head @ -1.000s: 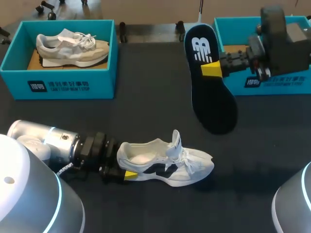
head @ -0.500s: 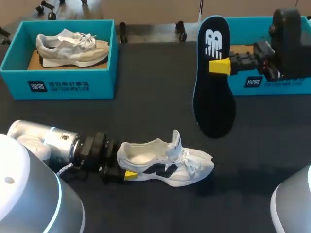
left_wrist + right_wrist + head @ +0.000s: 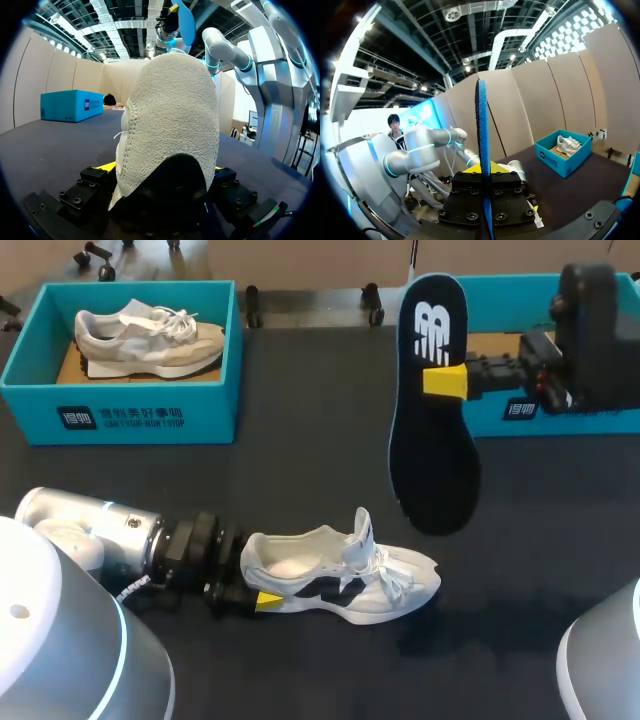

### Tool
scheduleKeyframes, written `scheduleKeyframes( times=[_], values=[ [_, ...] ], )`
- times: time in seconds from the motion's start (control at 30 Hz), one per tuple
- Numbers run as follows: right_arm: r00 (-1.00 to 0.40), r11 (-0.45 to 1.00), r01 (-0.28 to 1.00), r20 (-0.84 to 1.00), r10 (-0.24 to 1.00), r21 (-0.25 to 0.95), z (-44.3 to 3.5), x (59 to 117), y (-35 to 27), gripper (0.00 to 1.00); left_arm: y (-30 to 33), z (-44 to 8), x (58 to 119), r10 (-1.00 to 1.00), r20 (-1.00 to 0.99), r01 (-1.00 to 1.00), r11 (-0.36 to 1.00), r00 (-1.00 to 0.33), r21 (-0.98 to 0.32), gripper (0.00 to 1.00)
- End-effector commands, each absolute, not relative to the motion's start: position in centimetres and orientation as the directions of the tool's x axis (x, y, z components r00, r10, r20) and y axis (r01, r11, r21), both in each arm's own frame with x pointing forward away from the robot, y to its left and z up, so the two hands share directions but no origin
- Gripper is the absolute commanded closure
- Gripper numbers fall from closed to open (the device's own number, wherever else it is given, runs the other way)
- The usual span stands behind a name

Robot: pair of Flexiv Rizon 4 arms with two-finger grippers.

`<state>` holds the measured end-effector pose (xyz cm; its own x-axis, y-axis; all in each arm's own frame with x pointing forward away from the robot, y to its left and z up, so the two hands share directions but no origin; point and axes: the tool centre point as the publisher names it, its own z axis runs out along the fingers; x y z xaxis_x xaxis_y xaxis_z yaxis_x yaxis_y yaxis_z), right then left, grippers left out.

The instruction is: Take the shoe out of the shoebox, open the shoe tongue, remove and reinsert the insole, then place the shoe into the shoebox

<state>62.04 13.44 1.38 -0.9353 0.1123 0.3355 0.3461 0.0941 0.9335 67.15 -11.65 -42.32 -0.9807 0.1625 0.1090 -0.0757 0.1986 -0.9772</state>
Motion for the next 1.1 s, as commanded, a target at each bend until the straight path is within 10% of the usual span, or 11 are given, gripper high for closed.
scheduleKeyframes(
  times=[0.03,0.37,0.43,0.47,0.5,1.1],
  values=[
    [-0.935,0.098,0.347,0.336,0.112,0.933,1.4,62.1,13.5,1.0,-11.7,-42.5,67.1,0.161,0.109,-0.076,0.197,-0.981,-0.977,1.0],
    [-0.935,0.098,0.347,0.336,0.112,0.933,1.4,62.1,13.5,1.0,-11.6,-42.3,67.1,0.16,0.108,-0.076,0.195,-0.981,-0.978,1.0],
    [-0.935,0.098,0.347,0.336,0.112,0.933,1.4,62.1,13.5,1.0,-11.6,-42.2,67.1,0.152,0.099,-0.067,0.202,-0.983,-0.977,0.67],
    [-0.935,0.098,0.347,0.336,0.112,0.933,1.4,62.1,13.5,1.0,-11.6,-42.2,67.1,0.154,0.099,-0.066,0.205,-0.983,-0.977,0.06],
    [-0.935,0.098,0.347,0.336,0.112,0.933,1.4,62.1,13.5,1.0,-11.5,-42.2,67.1,0.152,0.097,-0.064,0.208,-0.984,-0.976,0.0],
    [-0.935,0.098,0.347,0.336,0.112,0.933,1.4,62.1,13.5,1.0,-9.6,-41.6,67.3,0.152,0.096,-0.043,0.32,-0.984,-0.947,0.0]
  ],
)
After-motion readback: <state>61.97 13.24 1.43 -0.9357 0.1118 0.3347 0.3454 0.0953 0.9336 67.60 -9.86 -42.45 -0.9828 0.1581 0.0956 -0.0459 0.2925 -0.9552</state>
